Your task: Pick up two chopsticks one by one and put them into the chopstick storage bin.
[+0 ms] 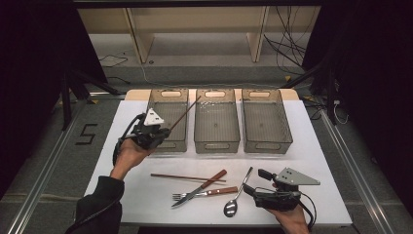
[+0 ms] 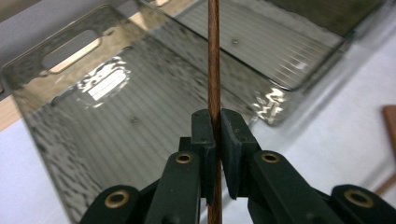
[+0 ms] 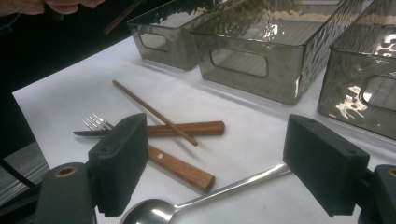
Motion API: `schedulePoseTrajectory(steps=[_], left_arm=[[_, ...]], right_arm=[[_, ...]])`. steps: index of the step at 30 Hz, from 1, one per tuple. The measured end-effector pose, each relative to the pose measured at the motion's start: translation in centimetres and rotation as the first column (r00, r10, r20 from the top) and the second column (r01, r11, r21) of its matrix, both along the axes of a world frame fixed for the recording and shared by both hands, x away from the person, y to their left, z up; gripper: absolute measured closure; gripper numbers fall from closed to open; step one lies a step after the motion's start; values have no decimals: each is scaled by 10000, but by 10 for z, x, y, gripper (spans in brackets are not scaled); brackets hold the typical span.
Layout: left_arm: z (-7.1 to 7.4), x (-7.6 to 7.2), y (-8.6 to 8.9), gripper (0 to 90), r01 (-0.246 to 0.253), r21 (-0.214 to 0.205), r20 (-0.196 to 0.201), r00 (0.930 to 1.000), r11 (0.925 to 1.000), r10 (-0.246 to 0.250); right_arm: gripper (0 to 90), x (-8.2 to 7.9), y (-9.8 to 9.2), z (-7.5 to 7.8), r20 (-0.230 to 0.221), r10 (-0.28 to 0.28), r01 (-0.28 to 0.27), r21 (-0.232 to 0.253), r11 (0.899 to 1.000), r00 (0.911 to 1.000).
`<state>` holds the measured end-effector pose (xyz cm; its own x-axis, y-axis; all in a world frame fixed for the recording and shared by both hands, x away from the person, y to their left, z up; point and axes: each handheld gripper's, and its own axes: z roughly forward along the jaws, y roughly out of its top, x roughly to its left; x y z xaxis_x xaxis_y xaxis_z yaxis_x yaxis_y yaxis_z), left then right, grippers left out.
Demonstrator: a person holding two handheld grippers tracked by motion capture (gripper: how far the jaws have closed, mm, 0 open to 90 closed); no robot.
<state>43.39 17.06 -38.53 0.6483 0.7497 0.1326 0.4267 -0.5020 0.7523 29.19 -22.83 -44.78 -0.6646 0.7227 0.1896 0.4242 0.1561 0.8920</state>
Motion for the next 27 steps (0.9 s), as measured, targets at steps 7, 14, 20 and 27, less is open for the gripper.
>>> schedulePoseTrajectory(steps=[7,14,20,27], left_arm=[[4,18,10,839,-598,-143,-152,9981,9981,596],[8,35,16,839,-967,-73,-196,9951,9953,965],[7,48,19,839,-1215,-40,-216,9924,9926,1214],[5,60,19,839,-1459,-105,-283,9889,9892,1456]], right_arm=[[231,0,0,0,-11,8,-8,3,10000,10000],[231,0,0,-1,-18,17,-17,6,10000,10000],[231,0,0,-1,-16,31,-31,20,10000,10000],[230,0,0,-1,-7,50,-50,30,10000,10000]])
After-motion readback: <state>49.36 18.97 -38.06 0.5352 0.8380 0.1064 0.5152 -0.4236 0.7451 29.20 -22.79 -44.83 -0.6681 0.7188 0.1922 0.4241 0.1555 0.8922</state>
